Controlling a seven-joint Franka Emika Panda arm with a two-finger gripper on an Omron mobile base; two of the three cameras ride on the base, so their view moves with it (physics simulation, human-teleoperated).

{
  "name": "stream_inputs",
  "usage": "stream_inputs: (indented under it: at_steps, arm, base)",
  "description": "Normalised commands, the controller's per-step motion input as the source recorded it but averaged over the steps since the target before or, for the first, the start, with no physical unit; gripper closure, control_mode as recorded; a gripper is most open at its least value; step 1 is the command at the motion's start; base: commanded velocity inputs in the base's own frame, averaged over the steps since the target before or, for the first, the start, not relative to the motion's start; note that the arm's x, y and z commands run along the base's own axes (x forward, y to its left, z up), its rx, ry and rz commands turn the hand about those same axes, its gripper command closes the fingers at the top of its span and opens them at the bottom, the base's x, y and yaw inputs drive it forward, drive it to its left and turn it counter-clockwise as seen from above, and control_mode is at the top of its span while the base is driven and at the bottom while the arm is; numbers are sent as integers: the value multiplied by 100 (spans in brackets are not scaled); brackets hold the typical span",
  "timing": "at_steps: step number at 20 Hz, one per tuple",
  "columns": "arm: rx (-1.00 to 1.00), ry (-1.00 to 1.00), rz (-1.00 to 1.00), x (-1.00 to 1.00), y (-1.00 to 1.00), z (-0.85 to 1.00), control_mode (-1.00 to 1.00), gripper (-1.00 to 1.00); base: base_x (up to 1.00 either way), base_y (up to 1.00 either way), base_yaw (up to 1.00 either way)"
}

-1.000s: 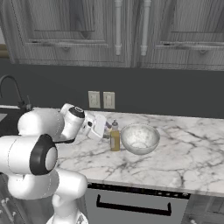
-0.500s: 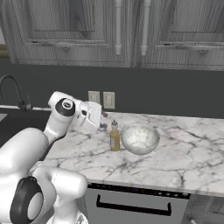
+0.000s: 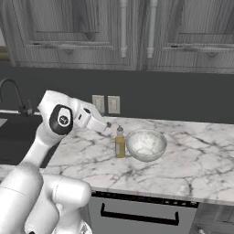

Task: Retrieve the bottle and the shaker from the cabinet and place them next to the mixing bowl on the counter. Then add garlic from the fridge to the mixing bowl.

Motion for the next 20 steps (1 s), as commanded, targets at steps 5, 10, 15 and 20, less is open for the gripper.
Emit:
stream_inputs:
  at_steps: [5, 10, 15, 20]
  arm:
    - [4, 24, 59, -50, 9, 39, -100, -100]
    - [2, 23, 55, -69, 23, 44, -100, -100]
    - [1, 3, 32, -47, 14, 44, -100, -100]
    - [1, -22, 5, -42, 31, 30, -100, -100]
  base:
    - [0, 0, 0]
    - [0, 0, 0]
    - [0, 0, 0]
    - [0, 0, 0]
